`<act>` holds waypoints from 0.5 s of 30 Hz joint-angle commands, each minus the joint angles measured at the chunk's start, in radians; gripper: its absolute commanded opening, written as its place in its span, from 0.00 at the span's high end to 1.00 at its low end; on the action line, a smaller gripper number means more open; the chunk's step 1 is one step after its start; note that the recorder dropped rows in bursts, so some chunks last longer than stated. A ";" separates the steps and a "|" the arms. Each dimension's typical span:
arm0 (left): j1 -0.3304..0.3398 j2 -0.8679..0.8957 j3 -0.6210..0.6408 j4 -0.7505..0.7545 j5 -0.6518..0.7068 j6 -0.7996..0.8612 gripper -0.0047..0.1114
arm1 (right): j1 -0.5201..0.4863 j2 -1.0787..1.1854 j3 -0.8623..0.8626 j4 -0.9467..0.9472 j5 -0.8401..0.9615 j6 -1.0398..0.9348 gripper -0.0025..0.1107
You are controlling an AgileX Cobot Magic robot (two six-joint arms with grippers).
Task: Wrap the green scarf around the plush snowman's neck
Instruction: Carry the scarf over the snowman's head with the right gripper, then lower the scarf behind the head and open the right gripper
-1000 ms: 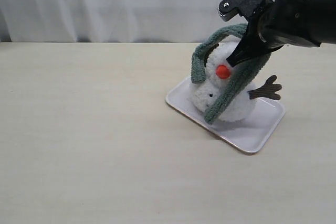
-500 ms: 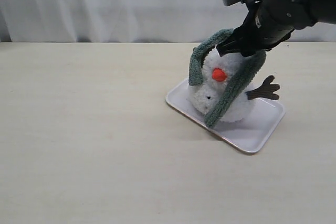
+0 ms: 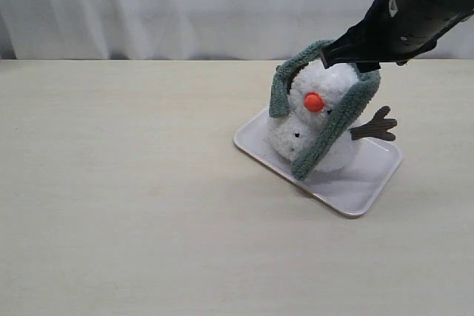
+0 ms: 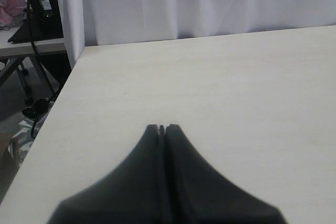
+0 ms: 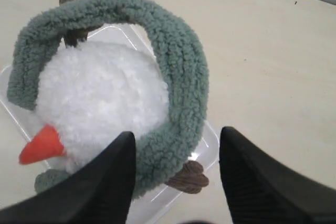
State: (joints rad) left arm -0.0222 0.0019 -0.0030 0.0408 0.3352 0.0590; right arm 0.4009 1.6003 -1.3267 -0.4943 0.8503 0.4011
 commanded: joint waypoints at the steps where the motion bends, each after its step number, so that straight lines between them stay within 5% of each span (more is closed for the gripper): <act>1: 0.004 -0.002 0.003 0.000 -0.013 0.004 0.96 | -0.020 -0.062 0.087 0.036 -0.036 0.000 0.56; 10: 0.004 -0.002 0.003 0.000 -0.013 0.004 0.96 | -0.160 -0.070 0.247 0.298 -0.359 -0.009 0.57; 15: 0.004 -0.002 0.003 0.000 -0.013 0.004 0.96 | -0.190 -0.066 0.252 0.325 -0.418 -0.009 0.67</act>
State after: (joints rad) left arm -0.0222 0.0019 -0.0030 0.0408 0.3352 0.0590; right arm 0.2248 1.5358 -1.0801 -0.1837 0.4782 0.4011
